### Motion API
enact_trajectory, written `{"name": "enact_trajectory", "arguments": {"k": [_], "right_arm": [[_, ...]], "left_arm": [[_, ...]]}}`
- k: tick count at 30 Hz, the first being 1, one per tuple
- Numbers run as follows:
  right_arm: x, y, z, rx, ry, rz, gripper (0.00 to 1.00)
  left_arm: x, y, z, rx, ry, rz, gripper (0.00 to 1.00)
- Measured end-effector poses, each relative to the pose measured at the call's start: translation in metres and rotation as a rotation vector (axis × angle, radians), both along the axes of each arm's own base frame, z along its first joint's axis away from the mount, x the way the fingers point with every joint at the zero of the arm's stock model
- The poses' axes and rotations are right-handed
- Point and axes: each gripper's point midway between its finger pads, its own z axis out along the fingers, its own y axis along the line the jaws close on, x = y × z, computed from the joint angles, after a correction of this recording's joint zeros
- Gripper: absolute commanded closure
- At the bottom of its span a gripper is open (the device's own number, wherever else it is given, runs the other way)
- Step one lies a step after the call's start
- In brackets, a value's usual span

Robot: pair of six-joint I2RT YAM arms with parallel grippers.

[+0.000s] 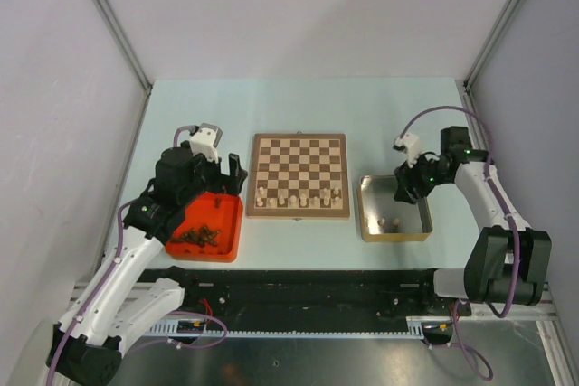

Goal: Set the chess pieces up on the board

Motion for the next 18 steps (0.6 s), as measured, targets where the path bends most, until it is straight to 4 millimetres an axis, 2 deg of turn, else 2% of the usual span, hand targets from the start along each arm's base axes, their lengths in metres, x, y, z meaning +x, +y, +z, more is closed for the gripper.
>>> {"name": "enact_trajectory", "arguments": {"k": [5,12,18], "right_arm": [[-0.022,0.024,-0.022,-0.071,0.042,0.152,0.46],[-0.044,0.033,-0.05,-0.131,0.103,0.251,0.48],[-0.054,0.041,-0.066,-0.161,0.14,0.304,0.48]], "left_arm": [[0.0,0.0,-0.001,0.0,0.001,0.0,0.0],[0.001,0.0,-0.002,0.001,0.002,0.0,0.0],[0.001,0.0,-0.002,0.002,0.002,0.0,0.0]]}}
